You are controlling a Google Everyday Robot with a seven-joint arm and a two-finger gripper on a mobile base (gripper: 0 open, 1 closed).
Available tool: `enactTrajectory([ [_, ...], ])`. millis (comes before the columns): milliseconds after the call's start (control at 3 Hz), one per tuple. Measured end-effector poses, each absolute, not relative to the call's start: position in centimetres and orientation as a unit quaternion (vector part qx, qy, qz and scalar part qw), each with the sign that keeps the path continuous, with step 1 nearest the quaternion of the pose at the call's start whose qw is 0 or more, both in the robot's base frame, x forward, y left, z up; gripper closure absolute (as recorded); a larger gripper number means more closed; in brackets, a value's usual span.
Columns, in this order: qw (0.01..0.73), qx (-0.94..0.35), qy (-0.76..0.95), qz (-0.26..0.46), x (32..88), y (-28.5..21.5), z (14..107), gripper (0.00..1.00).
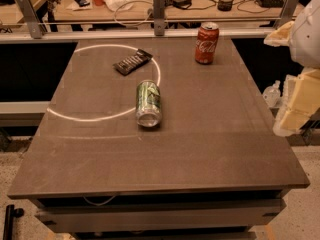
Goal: Place green can upright
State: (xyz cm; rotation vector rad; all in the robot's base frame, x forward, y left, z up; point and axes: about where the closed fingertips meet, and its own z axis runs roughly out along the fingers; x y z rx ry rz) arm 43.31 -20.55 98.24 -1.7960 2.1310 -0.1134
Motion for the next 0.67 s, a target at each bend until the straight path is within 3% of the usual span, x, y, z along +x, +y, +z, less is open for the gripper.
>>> enactTrajectory([
  [667,0.207,-0.778,0.593,-0.035,40.3,-13.5,99.2,0.0],
])
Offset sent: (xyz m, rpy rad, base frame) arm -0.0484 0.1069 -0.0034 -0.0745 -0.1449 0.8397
